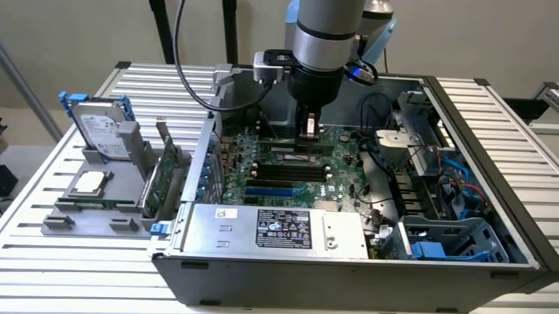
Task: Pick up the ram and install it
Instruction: 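Insert the ram into the slot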
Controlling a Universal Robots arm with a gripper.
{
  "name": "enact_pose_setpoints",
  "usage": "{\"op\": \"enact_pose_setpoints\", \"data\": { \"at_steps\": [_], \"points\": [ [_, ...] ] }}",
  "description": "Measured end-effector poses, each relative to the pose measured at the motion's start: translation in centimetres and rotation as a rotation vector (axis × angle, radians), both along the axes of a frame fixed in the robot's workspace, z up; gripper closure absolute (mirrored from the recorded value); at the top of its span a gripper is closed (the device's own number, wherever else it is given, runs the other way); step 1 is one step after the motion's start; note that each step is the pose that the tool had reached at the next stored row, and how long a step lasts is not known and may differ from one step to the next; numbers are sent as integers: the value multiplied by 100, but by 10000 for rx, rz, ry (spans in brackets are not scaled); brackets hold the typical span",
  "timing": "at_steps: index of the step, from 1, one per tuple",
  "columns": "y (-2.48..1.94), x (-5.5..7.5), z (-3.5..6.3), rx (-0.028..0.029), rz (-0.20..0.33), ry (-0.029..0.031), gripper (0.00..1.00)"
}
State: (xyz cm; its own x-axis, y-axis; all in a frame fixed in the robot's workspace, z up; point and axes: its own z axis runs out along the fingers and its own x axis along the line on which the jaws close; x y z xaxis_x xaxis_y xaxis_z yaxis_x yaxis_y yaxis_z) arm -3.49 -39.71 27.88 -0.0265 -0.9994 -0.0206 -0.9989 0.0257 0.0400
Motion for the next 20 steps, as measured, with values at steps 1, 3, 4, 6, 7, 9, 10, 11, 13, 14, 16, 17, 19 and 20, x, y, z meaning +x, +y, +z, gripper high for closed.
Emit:
{"op": "enact_pose_setpoints", "data": {
  "at_steps": [1, 3, 4, 6, 7, 9, 10, 11, 13, 14, 16, 17, 19, 20],
  "points": [
    [1, 0, -16, -20, 1, -1, 100],
    [0, 0, -51, -58, 1, 0, 100],
    [1, 0, -70, -74, 1, -1, 100],
    [1, 0, -107, -93, 1, -1, 100],
    [1, 0, -125, -99, 1, -1, 100],
    [1, -3, -162, -108, 0, -1, 100],
    [1, -6, -179, -112, -1, -1, 100],
    [1, -9, -198, -118, -1, -1, 100],
    [1, -14, -234, -131, 0, 0, 100],
    [1, -15, -251, -138, 1, -1, 100],
    [0, -19, -284, -160, 0, -1, 100],
    [1, -21, -301, -171, 0, -1, 100],
    [0, -28, -336, -188, 0, -1, 100],
    [0, -32, -356, -198, 1, -1, 100]
  ]
}}
